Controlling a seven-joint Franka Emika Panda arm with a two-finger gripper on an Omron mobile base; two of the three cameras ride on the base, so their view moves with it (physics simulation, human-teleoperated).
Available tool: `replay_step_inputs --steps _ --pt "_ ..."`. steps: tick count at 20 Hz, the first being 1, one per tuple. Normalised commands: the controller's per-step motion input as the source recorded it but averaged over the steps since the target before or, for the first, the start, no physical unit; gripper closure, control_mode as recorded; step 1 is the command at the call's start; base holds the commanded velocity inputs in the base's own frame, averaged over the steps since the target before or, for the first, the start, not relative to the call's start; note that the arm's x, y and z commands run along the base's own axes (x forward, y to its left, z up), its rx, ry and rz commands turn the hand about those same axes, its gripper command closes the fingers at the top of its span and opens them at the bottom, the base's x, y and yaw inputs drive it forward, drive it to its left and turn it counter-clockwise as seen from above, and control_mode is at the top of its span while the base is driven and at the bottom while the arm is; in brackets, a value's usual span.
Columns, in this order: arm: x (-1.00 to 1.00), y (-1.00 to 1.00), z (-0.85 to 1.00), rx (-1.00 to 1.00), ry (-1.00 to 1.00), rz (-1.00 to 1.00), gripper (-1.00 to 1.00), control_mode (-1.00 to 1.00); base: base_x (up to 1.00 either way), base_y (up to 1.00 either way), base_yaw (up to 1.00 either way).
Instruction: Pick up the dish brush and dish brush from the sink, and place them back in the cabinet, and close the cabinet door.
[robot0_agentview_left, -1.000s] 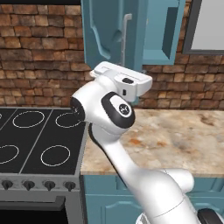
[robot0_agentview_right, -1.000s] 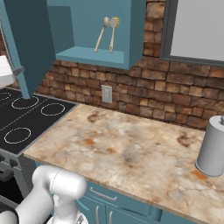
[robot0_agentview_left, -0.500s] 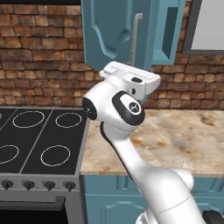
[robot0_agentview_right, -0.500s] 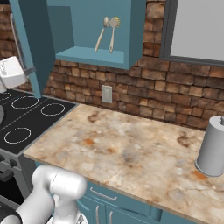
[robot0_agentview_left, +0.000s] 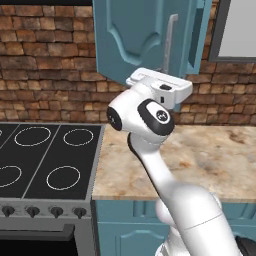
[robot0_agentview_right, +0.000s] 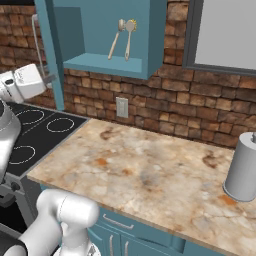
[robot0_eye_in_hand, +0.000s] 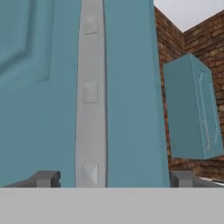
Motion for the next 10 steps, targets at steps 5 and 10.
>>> replay_step_inputs --steps 5,10 --pt "0.43 -0.21 -0.07 -0.02 0.0 -0.07 -1.0 -1.0 0.0 0.0 0.0" --pt "0.47 -0.2 -0.07 0.0 0.0 -0.01 -1.0 -1.0 0.0 0.0 0.0"
